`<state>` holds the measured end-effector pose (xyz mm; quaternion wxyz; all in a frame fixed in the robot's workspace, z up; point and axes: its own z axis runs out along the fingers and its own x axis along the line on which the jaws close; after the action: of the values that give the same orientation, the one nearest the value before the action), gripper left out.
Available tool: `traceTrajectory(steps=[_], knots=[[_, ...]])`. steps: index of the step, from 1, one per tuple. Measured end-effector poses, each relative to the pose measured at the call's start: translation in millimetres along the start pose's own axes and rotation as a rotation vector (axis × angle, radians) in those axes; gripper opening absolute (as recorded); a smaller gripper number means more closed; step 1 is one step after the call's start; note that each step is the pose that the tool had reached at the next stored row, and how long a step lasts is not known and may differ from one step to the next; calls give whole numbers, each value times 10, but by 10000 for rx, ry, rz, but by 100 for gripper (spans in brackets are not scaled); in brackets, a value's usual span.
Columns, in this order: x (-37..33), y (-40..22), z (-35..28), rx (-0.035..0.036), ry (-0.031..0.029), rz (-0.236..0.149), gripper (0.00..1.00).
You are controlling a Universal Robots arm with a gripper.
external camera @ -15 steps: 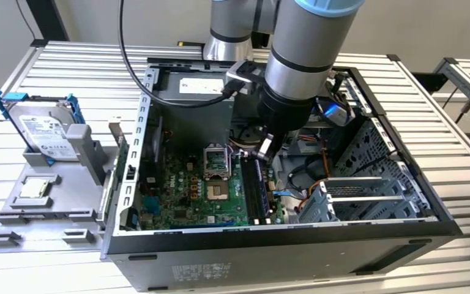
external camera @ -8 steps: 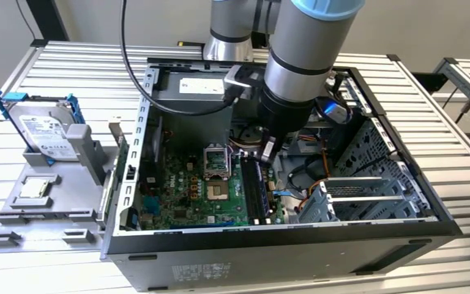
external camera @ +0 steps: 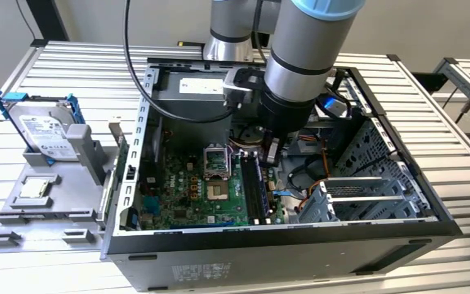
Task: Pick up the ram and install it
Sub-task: 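Press down the ram until it locks into place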
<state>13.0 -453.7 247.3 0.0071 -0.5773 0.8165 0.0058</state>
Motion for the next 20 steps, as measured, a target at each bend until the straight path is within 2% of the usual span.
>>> traceTrajectory(steps=[7,12,17,20], knots=[[0,0,-1,-17,15,-1177,0],[0,0,-1,-23,13,-1861,0],[2,6,0,-29,12,-2344,0],[2,7,0,-29,12,-2362,0]])
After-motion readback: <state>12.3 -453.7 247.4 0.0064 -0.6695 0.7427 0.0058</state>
